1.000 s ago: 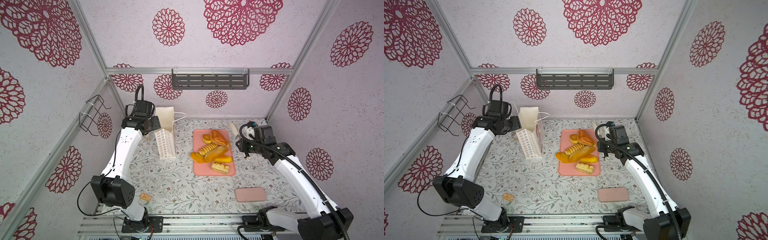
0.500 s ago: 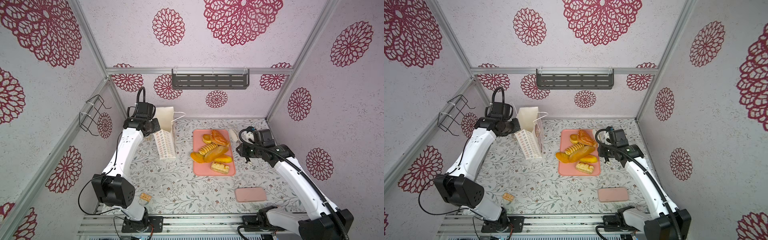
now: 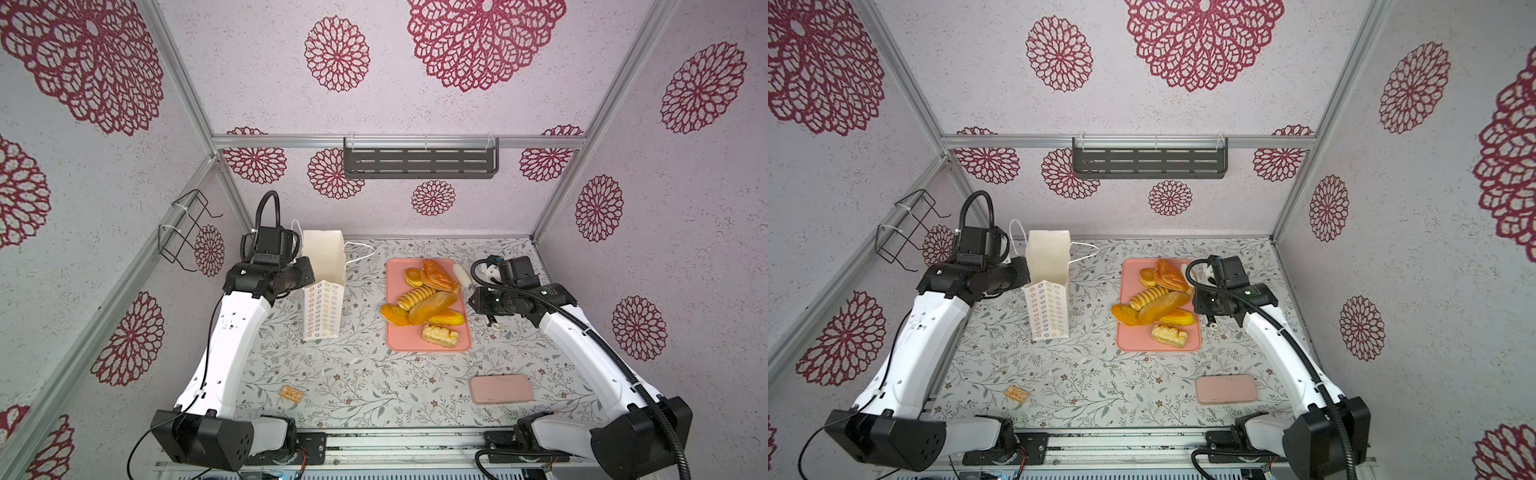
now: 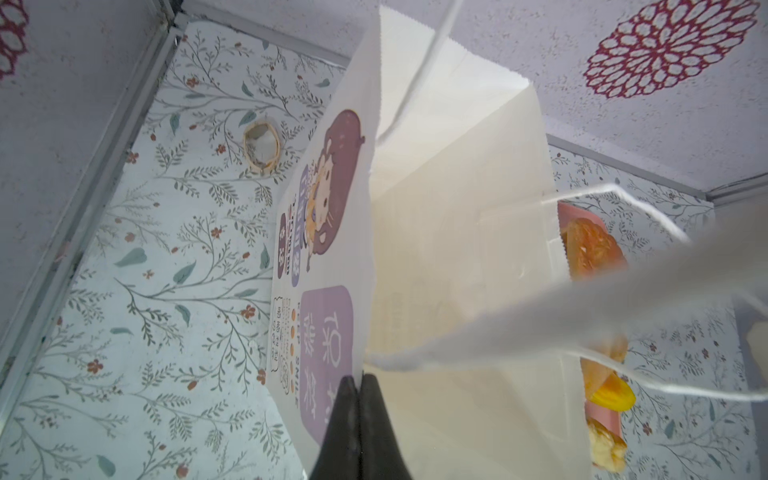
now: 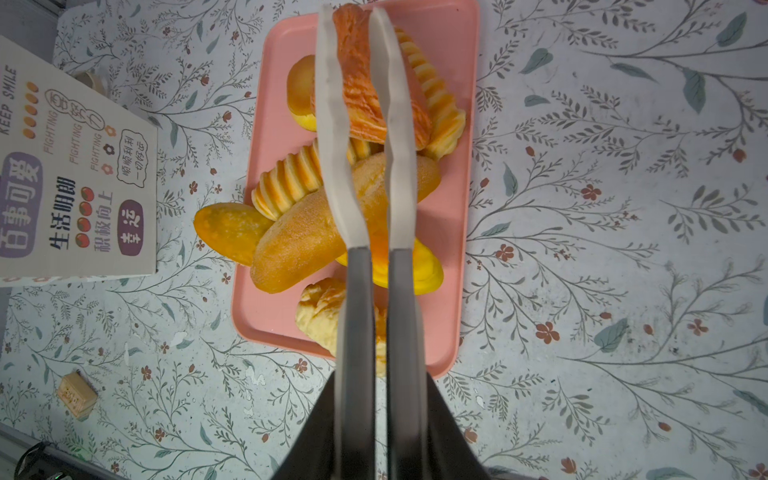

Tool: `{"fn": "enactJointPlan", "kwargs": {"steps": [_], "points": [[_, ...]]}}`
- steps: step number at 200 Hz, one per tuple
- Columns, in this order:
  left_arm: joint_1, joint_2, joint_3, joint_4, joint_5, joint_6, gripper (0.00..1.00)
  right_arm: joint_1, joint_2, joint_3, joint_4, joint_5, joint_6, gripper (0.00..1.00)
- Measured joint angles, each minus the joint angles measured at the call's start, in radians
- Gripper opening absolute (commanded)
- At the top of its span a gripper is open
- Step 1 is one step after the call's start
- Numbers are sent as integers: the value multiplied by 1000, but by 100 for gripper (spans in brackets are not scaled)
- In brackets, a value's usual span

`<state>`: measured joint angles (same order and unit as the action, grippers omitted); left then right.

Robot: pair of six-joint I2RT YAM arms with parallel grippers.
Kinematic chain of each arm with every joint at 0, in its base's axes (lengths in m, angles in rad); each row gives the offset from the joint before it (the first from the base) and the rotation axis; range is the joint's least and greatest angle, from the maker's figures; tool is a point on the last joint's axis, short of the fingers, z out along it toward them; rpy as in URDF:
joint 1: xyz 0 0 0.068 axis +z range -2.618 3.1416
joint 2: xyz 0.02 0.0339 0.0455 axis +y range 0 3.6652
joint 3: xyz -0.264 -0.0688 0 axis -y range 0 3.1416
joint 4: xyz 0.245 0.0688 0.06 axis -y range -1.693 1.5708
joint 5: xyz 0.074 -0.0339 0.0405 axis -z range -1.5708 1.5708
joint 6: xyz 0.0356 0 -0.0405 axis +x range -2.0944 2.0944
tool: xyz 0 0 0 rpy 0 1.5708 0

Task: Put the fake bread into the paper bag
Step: 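Hold the bag open with left gripper while right tongs pinch the orange pastry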

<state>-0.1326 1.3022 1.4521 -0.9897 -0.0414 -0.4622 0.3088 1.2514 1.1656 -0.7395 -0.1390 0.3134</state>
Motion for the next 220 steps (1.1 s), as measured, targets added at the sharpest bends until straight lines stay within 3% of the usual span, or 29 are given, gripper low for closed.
{"fn": "enactJointPlan", "kwargs": {"steps": [65, 116, 154, 183, 220], "points": [[1, -185, -174, 1, 103, -50, 0, 1, 3, 0, -35, -55, -6, 30], [1, -231, -227, 33, 150, -66, 0, 2, 18, 0, -40, -74, -6, 30], [1, -251, -240, 32, 161, -67, 1, 2, 112, 20, -42, -48, -19, 33], [1, -251, -240, 31, 159, -71, 12, 2, 197, 94, -45, -19, -46, 35], [2, -247, -240, 15, 151, -85, 41, 2, 275, 182, -44, 8, -84, 39]]}}
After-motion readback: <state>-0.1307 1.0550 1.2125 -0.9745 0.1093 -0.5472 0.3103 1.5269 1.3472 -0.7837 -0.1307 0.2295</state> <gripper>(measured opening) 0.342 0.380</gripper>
